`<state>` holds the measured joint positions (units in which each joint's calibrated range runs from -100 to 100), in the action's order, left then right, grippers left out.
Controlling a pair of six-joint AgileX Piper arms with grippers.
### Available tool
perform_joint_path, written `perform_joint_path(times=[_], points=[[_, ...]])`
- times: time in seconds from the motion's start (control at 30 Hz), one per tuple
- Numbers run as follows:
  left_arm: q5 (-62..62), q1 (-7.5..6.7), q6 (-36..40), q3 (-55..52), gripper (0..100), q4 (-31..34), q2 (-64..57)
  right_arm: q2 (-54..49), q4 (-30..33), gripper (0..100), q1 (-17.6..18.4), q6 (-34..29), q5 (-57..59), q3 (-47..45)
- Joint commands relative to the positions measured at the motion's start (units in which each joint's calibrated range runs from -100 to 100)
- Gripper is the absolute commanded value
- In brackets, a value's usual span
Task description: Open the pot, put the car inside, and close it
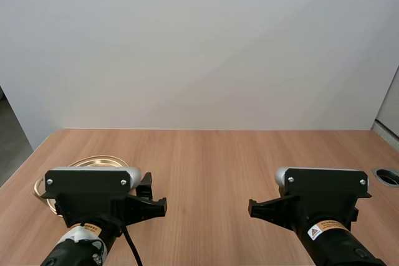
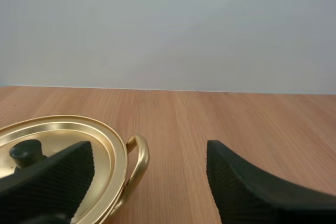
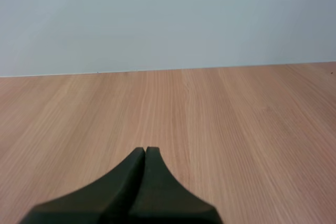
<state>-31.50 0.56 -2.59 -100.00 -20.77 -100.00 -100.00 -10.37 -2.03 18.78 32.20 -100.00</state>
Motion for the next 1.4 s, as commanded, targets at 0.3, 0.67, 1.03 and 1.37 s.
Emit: perform_joint_path(times=[0.3,0.67,1.03,1.37], points=[[-2.37,-0.07,-0.61,0.00,100,-1.60,0.00,0.00,0.83,0,-0.03,-0.08,-0.31,0.00],[-2.53,-0.07,-0.58,0.00,83,-2.30,0.00,0.00,0.83,0,-0.03,-0.08,-0.31,0.00],[15.81,-0.07,-0.79,0.00,0,-2.57,0.00,0.00,0.83,0,-0.03,-0.08,-0.31,0.00],[15.55,-0.07,-0.79,0.00,0,-2.57,0.00,0.00,0.83,0,-0.03,-0.08,-0.31,0.00]])
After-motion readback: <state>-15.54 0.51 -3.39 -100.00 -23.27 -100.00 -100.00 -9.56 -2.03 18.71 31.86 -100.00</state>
